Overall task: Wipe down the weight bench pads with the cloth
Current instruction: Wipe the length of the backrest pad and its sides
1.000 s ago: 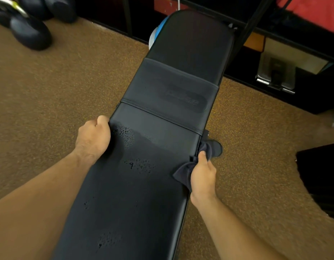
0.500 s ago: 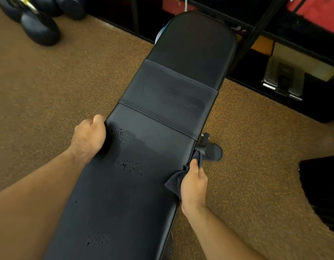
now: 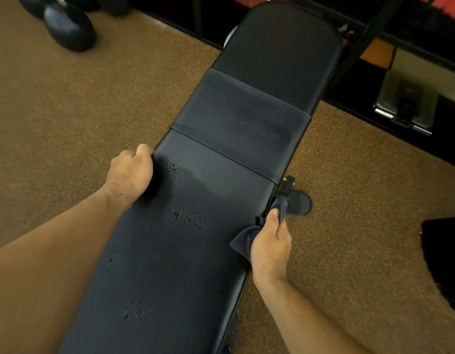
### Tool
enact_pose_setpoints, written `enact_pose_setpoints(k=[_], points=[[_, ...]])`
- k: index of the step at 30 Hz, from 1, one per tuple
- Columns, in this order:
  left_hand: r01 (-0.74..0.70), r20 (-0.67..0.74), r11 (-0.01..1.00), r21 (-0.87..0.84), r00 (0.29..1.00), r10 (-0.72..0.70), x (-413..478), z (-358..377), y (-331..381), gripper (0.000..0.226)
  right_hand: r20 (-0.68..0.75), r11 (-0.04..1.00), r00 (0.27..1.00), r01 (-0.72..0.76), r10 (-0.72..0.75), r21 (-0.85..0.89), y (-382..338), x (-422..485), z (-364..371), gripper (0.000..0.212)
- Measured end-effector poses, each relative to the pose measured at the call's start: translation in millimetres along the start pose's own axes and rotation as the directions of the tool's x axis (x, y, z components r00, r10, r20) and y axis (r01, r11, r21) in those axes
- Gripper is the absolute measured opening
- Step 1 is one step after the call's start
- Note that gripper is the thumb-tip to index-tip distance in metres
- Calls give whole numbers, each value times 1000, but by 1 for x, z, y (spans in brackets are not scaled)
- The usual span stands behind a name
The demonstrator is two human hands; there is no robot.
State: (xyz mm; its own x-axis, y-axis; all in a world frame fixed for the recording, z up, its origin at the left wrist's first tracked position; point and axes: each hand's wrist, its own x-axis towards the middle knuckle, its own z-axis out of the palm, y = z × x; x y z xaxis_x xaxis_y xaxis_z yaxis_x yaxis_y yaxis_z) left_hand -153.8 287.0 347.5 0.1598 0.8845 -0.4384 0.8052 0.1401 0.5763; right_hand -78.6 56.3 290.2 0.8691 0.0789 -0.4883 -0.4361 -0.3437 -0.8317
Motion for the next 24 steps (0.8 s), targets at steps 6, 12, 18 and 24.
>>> enact_pose_setpoints(k=[6, 12, 18, 24], points=[[11, 33, 1000, -29, 999, -10, 5, -2, -4, 53, 119, 852, 909, -417, 400, 316, -17, 51, 15, 35], [5, 68, 997, -78, 998, 0, 15, -3, -14, 52, -97, 992, 991, -78, 87, 99, -11, 11, 10, 41], [31, 201, 985, -168, 980, 3, 19, -15, -17, 69, 13, 824, 858, 497, -513, -273, -37, -12, 3, 41], [25, 284, 976, -218, 958, 39, 28, -20, -28, 89, 793, -31, 382, 893, -474, -448, -54, 46, 14, 54]])
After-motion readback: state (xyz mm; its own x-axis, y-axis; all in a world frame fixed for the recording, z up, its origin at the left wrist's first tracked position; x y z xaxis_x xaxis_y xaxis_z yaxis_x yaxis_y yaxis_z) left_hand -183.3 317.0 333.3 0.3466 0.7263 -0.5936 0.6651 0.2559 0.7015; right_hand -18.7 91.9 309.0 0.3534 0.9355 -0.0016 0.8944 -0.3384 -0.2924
